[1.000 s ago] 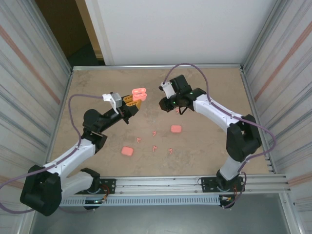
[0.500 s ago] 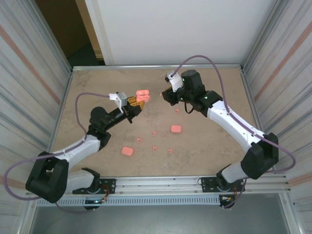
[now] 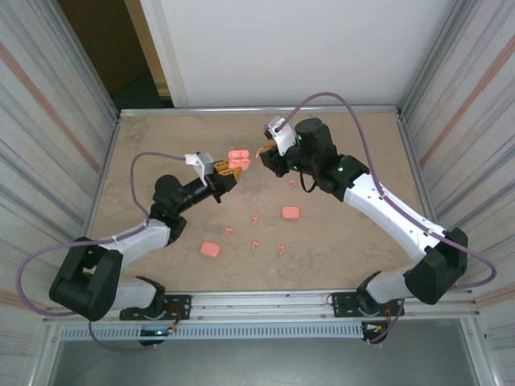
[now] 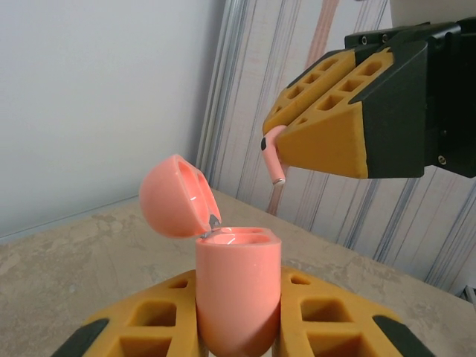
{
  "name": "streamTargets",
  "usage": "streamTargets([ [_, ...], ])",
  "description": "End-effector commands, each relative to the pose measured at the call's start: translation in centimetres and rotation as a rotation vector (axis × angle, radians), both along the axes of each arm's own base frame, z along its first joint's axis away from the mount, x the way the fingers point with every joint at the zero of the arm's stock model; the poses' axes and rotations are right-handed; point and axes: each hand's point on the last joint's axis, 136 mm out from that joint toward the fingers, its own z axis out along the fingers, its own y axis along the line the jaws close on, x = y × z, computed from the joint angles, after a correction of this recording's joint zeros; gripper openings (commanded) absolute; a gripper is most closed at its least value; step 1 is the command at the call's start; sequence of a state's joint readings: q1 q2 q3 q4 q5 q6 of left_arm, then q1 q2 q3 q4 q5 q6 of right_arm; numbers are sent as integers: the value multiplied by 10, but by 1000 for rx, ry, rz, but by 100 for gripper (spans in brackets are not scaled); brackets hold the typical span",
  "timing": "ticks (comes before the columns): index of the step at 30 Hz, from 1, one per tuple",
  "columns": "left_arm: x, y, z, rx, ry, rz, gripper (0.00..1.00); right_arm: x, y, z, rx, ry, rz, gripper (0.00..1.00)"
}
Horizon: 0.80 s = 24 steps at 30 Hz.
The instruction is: Insert the wireless bluetooth earbuds into the charging case
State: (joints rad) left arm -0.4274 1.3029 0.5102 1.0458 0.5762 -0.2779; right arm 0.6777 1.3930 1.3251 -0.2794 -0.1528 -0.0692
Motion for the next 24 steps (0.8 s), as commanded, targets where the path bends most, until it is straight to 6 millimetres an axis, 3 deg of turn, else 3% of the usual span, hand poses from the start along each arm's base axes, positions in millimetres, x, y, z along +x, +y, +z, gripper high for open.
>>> streamTargets([
  [1,-4,-5,19,-29,-57,-34,0,-4,6,41,39,-113,20,18],
  [10,-3,-9,18,-29,-51,-50,0,-8,26,49,53,-141,64,18],
  [24,-5,-11,20,-31,-54,-58,0,-11,47,35,24,-135,101,18],
])
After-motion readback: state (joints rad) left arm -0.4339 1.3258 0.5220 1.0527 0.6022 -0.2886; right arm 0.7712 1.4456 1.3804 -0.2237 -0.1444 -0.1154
